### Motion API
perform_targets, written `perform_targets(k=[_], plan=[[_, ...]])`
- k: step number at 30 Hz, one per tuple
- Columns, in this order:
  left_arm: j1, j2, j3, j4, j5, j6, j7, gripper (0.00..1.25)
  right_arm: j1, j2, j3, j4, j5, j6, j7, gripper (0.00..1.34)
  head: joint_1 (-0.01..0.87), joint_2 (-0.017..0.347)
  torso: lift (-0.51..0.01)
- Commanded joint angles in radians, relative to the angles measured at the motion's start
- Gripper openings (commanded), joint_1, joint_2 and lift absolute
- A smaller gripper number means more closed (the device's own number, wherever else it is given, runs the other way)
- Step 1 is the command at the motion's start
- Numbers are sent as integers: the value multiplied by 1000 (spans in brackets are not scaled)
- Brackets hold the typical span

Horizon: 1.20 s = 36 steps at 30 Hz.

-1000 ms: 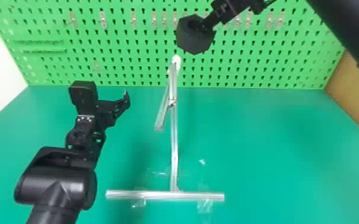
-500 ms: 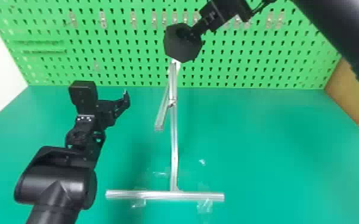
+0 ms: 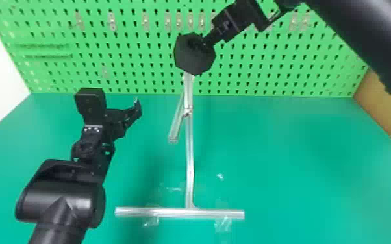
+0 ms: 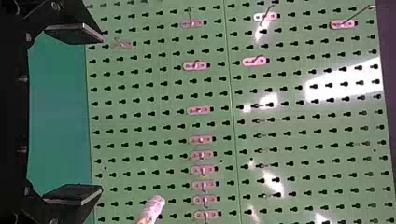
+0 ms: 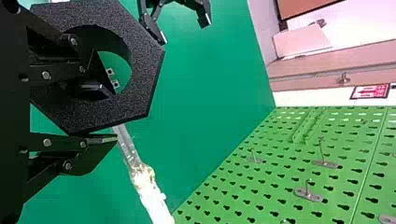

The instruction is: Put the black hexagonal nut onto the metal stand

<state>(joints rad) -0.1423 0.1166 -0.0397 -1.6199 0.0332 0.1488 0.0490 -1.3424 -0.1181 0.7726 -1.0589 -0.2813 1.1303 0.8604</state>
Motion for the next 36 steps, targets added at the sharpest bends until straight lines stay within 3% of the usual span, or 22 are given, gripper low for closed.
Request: perform_targets(k=[1,36], plan=[[0,0,1,0,1,0,0,1100,6,0,-3,10,-18,-11,0,207,693,81,-1],[0,0,3,0,4,0,0,1100,22,-12,13,31,-56,-87,0,207,693,81,-1]])
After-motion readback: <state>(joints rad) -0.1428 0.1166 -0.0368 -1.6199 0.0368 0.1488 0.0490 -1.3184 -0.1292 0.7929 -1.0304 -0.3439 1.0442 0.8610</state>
